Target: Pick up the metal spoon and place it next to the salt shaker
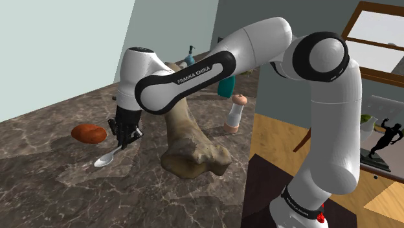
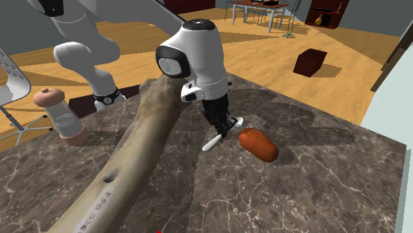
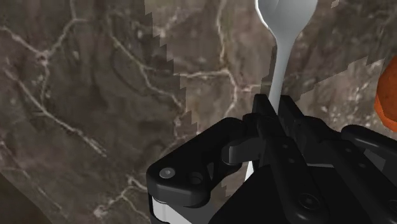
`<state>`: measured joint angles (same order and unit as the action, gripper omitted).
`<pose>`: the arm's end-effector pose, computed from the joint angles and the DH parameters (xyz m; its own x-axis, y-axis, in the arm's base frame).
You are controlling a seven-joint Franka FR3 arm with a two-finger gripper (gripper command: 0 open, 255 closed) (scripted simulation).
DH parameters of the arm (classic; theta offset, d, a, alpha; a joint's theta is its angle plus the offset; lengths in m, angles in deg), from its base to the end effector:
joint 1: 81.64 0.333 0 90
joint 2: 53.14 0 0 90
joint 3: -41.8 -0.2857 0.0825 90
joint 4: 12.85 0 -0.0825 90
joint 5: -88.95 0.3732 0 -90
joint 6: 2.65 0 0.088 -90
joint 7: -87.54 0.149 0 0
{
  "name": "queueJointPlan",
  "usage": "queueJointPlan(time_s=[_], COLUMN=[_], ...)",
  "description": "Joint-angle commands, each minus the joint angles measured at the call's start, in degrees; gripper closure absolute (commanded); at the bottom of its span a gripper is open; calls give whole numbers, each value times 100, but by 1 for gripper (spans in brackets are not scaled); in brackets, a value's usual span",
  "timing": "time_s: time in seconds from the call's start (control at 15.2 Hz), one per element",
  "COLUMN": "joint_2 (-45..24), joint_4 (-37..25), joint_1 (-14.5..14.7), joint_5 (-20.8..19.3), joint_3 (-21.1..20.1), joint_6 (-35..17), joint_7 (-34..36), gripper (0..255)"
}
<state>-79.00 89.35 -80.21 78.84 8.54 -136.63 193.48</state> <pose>0.5513 0.3461 0.2927 0.3685 -0.9188 -0.1416 -0.9253 -0.3478 -0.1513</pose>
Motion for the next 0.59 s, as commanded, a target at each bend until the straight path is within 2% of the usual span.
queueJointPlan(time_s=[0.0,0.26,0.53], joint_2=[-7,-2,146], joint_4=[4,7,-109], joint_1=[0,-4,-49], joint_5=[-2,1,100], joint_3=[3,2,-62], joint_6=[-4,-3,244], joint_7=[1,-2,-46], gripper=[255,255,255])
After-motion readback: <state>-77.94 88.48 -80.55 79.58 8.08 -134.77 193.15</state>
